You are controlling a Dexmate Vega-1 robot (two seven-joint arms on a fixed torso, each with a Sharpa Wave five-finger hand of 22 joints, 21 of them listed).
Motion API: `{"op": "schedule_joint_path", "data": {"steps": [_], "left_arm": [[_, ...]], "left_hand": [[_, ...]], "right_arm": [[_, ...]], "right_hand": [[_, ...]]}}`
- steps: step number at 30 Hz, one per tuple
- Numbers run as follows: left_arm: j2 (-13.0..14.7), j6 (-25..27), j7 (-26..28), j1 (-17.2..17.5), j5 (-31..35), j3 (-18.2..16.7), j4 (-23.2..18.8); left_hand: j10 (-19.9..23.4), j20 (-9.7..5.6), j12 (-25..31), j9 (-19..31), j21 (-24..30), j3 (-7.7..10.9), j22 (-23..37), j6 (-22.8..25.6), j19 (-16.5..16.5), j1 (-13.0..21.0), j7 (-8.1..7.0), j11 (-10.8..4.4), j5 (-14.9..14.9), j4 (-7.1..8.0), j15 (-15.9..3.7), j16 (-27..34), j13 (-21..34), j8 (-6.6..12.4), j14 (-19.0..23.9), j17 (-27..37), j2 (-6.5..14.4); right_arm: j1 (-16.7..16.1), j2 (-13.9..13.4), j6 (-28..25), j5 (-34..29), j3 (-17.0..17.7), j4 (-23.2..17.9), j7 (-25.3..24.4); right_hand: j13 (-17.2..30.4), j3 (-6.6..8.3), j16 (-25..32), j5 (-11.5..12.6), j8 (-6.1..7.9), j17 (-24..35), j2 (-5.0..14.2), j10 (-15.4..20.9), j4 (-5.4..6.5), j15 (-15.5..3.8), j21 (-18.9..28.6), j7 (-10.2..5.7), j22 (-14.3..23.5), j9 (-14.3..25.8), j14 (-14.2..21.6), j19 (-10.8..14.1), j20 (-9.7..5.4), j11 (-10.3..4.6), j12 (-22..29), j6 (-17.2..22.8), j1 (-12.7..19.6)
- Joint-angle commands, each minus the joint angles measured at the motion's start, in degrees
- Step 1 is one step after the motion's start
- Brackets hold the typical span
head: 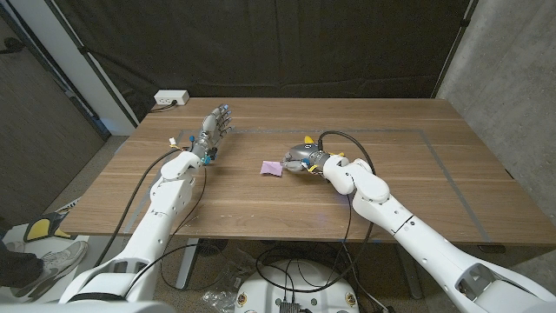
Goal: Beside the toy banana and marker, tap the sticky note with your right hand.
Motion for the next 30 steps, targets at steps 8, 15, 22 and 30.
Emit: {"op": "schedule_joint_path", "data": {"steps": [8, 15, 22, 30], "left_arm": [[-0.40, 0.51, -0.53, -0.89, 0.49, -0.05, 1.55], [-0.68, 0.14, -0.70, -1.08, 0.49, -0.25, 2.24], [-0.74, -0.32, -1.01, -1.35, 0.47, -0.50, 2.97], [-0.82, -0.24, -1.15, -1.72, 0.59, -0.65, 3.71]], "left_hand": [[-0.38, -0.03, 0.15, 0.20, -0.04, -0.26, 0.08, -0.55, 0.18, -0.05, -0.02, -0.29, 0.34, -0.08, -0.13, 0.27, 0.17, 0.03, 0.09, 0.09, -0.55], [-0.37, -0.03, 0.17, 0.20, -0.07, -0.29, 0.07, -0.63, 0.14, -0.11, 0.05, -0.29, 0.38, -0.09, -0.11, 0.26, 0.17, 0.03, 0.07, 0.07, -0.53], [-0.37, 0.00, 0.19, 0.19, -0.08, -0.33, 0.06, -0.61, 0.14, -0.17, 0.03, -0.45, 0.42, -0.09, -0.10, 0.26, 0.17, 0.07, 0.07, 0.06, -0.51], [-0.43, -0.01, 0.18, 0.19, -0.10, -0.37, 0.06, -0.70, 0.11, -0.23, 0.08, -0.35, 0.46, -0.10, -0.05, 0.24, 0.16, 0.07, 0.03, 0.05, -0.49]], "right_arm": [[-1.38, 0.65, 10.65, 6.51, 0.94, -0.05, -13.69], [-0.44, 1.19, 12.70, 7.31, 0.20, 0.38, -13.55], [2.18, 2.02, 14.51, 8.94, -1.78, 2.98, -7.84], [5.01, 3.80, 13.79, 10.13, -3.28, 7.04, -2.95]], "right_hand": [[0.34, 1.08, -0.54, 0.25, -3.12, 1.00, 0.68, -8.52, -2.06, -1.62, 0.71, -0.52, 0.02, -0.01, -1.98, -0.01, -0.34, -0.63, -3.87, -11.34, 3.17], [0.39, 1.04, -0.59, 0.31, -2.43, 1.33, 0.99, -10.99, -1.84, -1.39, 0.64, -1.19, 0.05, 0.06, -4.23, -1.02, -0.52, -1.35, -3.40, -14.80, 3.70], [0.34, 2.30, -0.10, 0.52, -0.73, 1.89, 1.63, -7.20, 0.78, -1.77, 0.74, -2.13, 0.25, 0.08, -5.55, -2.34, -1.59, -2.35, -1.96, -9.83, 4.32], [0.38, -2.33, -0.61, -0.22, -2.17, 2.17, -0.13, -9.76, 7.49, 0.81, -0.34, -0.80, 0.25, -0.04, -10.30, -6.52, -0.64, -1.13, -2.94, -11.47, -3.03]]}}
